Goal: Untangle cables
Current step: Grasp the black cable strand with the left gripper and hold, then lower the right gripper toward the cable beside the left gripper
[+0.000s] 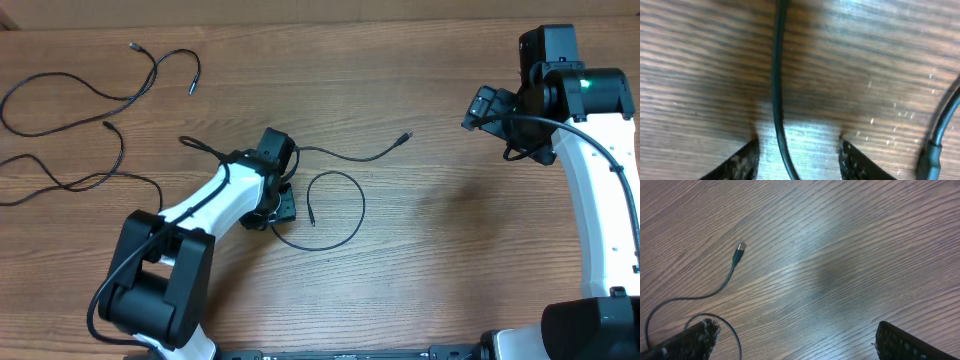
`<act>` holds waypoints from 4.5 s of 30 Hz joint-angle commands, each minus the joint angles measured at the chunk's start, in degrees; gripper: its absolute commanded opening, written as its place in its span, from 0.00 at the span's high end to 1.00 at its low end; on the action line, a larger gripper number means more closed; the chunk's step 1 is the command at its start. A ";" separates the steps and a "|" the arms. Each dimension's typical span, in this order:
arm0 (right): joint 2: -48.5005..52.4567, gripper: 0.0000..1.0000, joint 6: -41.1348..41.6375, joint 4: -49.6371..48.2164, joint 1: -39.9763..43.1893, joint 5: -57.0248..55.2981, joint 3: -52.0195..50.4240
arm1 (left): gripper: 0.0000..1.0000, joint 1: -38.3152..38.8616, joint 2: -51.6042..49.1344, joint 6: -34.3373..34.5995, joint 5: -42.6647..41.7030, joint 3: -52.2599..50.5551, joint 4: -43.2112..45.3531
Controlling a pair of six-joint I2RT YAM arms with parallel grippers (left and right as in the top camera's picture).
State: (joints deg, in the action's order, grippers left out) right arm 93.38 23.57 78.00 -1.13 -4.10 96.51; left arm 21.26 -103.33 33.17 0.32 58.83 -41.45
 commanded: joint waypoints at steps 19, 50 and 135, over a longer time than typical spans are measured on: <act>0.00 0.00 0.20 -0.31 0.09 -0.79 0.63 | 0.56 -0.33 -2.34 1.62 0.76 -7.15 3.26; 0.00 0.00 0.20 -0.31 0.09 -0.79 0.63 | 0.96 -0.28 8.61 1.16 -4.87 -2.43 -9.60; 1.14 0.00 -1.29 -41.24 -40.79 14.69 -35.28 | 0.96 -3.96 -3.52 9.92 -4.13 -6.69 -1.20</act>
State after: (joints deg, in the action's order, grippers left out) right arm 94.39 22.04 36.93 -42.04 10.28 61.47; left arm 16.91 -100.18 42.98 -4.71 54.30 -43.70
